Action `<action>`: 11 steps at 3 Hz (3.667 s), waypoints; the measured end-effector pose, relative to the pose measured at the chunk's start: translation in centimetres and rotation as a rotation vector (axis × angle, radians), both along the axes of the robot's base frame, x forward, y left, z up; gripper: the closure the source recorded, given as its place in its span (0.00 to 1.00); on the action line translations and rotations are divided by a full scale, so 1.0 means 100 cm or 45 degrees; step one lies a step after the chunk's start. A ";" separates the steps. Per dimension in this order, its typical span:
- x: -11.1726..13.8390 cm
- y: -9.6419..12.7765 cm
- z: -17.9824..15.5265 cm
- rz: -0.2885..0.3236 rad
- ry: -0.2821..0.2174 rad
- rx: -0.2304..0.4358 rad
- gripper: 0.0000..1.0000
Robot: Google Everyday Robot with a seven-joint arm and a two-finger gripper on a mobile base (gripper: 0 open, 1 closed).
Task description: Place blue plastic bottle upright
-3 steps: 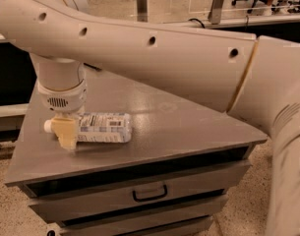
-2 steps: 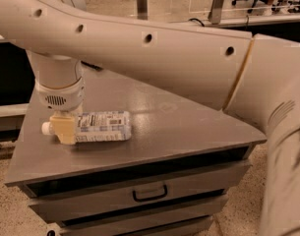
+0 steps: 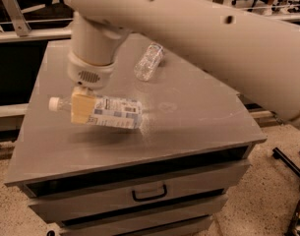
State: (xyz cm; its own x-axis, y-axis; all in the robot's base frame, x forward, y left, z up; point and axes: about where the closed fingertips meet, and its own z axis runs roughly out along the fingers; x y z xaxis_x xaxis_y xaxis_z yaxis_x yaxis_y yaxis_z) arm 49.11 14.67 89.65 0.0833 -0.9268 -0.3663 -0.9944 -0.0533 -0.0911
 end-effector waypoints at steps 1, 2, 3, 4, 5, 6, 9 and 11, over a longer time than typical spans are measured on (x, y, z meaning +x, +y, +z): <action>0.004 -0.015 0.024 0.028 -0.038 0.290 1.00; 0.017 -0.023 0.045 0.039 -0.076 0.599 1.00; 0.026 -0.046 0.068 0.081 -0.078 0.895 1.00; 0.027 -0.065 0.089 0.209 -0.099 1.169 1.00; 0.026 -0.072 0.097 0.344 -0.087 1.353 1.00; 0.024 -0.068 0.085 0.400 0.037 1.424 1.00; -0.022 -0.057 0.052 0.439 0.322 1.440 0.59; -0.035 -0.050 0.044 0.439 0.412 1.422 0.13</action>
Offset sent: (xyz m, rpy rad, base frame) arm 0.0223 -0.0936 0.0959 0.8481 -0.1945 0.1972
